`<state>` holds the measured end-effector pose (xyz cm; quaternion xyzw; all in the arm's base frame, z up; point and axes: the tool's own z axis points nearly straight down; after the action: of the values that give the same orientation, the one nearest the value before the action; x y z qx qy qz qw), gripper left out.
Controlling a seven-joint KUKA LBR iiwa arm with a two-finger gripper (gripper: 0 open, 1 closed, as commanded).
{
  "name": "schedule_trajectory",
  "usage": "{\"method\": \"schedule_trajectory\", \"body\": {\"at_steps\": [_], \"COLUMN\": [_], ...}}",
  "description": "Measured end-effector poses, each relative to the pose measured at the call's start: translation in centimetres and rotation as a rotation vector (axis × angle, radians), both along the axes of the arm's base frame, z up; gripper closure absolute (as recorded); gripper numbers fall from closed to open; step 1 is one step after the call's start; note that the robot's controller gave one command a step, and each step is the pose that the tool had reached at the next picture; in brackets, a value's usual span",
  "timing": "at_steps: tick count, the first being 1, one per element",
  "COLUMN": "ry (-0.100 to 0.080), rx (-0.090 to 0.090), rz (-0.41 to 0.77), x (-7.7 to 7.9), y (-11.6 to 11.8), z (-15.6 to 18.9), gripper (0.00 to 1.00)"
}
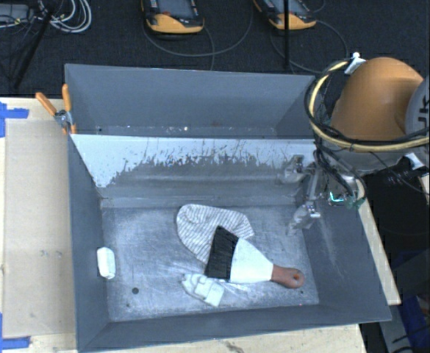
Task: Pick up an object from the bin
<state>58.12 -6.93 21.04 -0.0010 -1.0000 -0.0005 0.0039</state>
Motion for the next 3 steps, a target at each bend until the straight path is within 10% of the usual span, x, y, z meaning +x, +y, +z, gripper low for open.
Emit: {"method": "schedule_trajectory", "body": {"at_steps": [1,3], "ry": [-0.007,-0.003], "rx": [-0.001,0.002], "rz": [0.002,0.169], "x": [0.2,-8.6], "y": [0.0,-4.3], "z": [0.4,-5.5], "gripper": [0.0,0.0]}}
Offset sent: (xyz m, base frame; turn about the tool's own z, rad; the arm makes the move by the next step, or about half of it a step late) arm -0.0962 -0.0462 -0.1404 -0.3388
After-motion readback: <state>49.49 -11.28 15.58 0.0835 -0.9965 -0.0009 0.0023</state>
